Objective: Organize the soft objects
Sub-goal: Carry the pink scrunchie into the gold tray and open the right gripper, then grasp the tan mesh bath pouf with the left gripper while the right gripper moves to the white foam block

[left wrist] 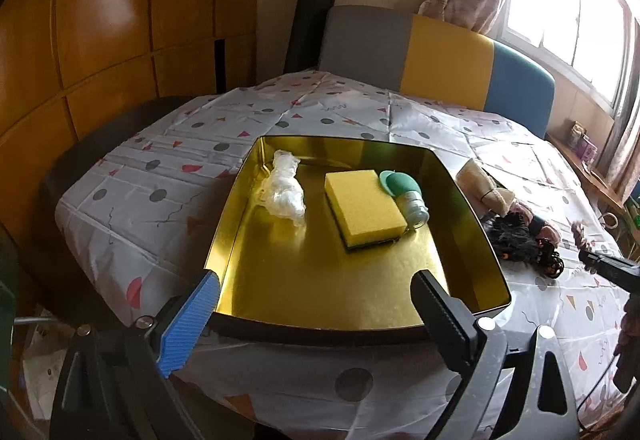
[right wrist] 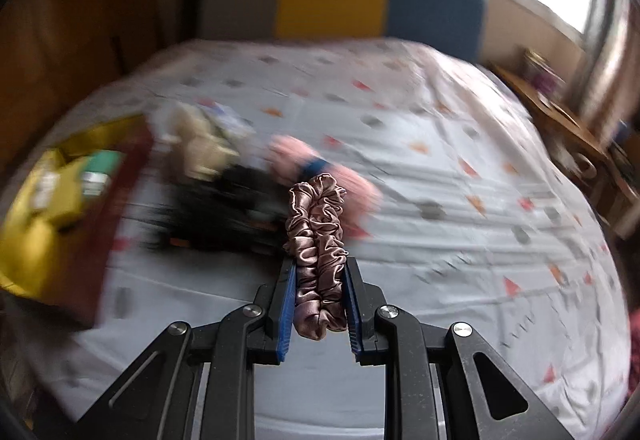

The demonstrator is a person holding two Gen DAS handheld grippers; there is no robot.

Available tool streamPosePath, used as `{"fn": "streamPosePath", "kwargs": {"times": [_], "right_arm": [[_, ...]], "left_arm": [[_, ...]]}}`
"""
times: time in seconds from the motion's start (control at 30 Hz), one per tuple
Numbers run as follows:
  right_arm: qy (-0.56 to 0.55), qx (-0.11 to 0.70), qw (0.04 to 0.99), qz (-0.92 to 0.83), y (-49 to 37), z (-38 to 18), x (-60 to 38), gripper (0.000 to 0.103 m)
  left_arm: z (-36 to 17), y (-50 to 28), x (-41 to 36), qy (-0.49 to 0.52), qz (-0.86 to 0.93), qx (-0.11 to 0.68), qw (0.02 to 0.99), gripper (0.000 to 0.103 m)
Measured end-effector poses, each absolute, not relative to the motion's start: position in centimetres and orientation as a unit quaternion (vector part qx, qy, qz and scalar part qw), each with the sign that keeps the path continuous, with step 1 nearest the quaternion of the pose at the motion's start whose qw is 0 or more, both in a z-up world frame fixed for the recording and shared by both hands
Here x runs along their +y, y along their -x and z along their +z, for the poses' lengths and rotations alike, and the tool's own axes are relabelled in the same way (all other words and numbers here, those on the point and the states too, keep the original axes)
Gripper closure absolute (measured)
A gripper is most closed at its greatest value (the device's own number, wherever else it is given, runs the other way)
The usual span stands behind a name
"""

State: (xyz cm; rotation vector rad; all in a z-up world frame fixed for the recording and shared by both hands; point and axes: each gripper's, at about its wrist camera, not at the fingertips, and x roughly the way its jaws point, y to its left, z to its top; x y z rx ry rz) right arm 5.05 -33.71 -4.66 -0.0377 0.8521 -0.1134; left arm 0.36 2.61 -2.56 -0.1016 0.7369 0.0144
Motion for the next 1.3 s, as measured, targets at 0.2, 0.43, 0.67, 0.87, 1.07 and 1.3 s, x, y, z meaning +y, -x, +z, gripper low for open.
{"fn": "streamPosePath", "kwargs": {"times": [0.2, 0.43, 0.67, 0.87, 1.07, 1.3], "right_arm": [[0.060, 0.392, 0.914, 0.083, -5.4, -2.3, -24.7, 0.080], [0.088, 0.407, 0.894, 0.167, -7.3, -3.1, -15.8, 0.080], [0.086, 0.454, 0.863, 0.202, -9.2, -6.5, -11.3, 0.075], [0.064, 0.471, 0.848, 0.234, -9.7, -8.7, -8.7, 0.051], [0.041, 0.448, 0.859, 0.246, -8.3, -7.7, -9.3, 0.045], [0.054, 0.400, 0.889, 0.215, -6.5, -5.2, -12.8, 0.038]], "left_arm": [[-2.8, -0.3, 2.8, 0.052, 0.006, 0.366, 0.929, 0.005], [-2.9, -0.3, 3.8, 0.059, 0.012, 0.364, 0.930, 0.005], [-3.4, -0.6, 5.4, 0.080, 0.025, 0.369, 0.925, 0.005], [-3.9, -0.7, 6.5, 0.088, 0.038, 0.374, 0.922, 0.005], [-3.5, -0.8, 7.0, 0.085, 0.046, 0.367, 0.925, 0.005], [-3.5, -1.4, 5.6, 0.087, 0.022, 0.381, 0.920, 0.006]]}}
